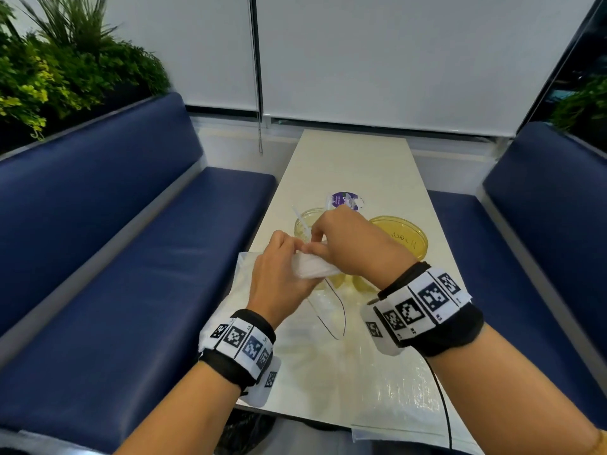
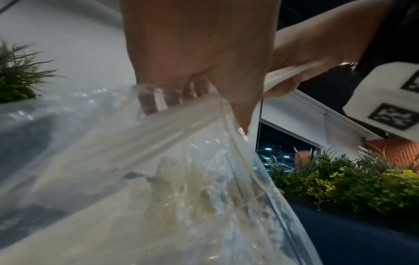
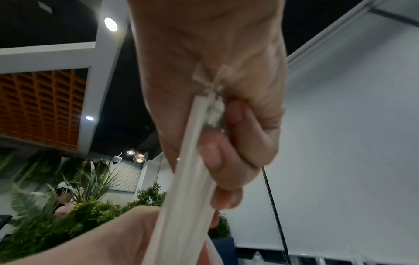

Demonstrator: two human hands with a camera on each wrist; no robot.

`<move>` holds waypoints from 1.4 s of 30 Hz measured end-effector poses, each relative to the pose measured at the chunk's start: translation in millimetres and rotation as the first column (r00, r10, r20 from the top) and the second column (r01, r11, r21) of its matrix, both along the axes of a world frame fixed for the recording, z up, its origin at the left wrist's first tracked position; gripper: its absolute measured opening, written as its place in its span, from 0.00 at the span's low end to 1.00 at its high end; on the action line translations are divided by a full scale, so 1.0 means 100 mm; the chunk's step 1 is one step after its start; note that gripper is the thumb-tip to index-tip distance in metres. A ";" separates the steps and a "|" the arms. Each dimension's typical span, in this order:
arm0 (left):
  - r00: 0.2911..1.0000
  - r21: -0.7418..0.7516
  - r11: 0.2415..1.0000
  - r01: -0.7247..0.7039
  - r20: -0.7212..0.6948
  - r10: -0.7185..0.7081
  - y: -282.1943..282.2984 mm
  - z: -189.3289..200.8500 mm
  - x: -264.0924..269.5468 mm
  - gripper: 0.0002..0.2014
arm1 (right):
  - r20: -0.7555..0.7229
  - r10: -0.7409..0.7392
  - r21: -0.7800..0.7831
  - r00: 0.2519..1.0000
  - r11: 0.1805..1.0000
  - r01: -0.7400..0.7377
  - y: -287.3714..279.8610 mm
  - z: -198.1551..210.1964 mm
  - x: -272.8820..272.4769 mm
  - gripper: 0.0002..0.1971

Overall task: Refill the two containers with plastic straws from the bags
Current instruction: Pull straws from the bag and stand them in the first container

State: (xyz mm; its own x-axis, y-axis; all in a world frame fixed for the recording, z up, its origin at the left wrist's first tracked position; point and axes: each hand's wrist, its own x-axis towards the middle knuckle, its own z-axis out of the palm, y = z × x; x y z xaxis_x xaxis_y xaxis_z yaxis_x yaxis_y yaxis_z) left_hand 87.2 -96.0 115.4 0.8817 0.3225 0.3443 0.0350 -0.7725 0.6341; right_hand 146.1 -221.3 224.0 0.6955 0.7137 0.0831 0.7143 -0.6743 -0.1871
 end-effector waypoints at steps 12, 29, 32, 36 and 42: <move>0.996 -0.130 0.992 -0.002 0.087 0.013 -0.02 0.07 0.06 0.17 | -0.076 0.008 0.650 0.997 0.759 0.044 0.20 -0.40 -0.09 0.12; 0.999 -0.152 0.987 -0.046 -0.020 0.043 0.23 0.13 -0.06 0.16 | -0.062 -0.054 0.869 0.997 0.489 0.080 0.14 0.46 0.32 0.20; 0.999 -0.128 0.992 -0.017 -0.041 0.011 0.29 0.14 -0.11 0.09 | -0.016 -0.125 0.908 0.992 0.413 0.067 -0.03 0.72 0.55 0.21; 0.995 -0.054 0.999 0.001 -0.097 -0.007 0.35 0.22 -0.14 0.19 | 0.056 -0.272 0.861 0.961 0.500 0.091 0.03 0.48 0.93 0.25; 0.993 -0.037 0.999 0.020 -0.113 -0.024 0.42 0.38 -0.19 0.28 | -0.075 -0.346 0.594 0.935 0.738 0.321 0.36 -0.50 1.16 0.22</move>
State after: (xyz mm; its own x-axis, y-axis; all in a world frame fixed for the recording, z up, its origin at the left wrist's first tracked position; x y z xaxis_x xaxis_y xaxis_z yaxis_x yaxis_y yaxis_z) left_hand 68.0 -54.1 152.9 0.9214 0.3127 0.2307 0.0910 -0.7509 0.6541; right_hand 262.3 -185.1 174.4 0.8670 0.2378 0.4380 0.4797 -0.6367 -0.6038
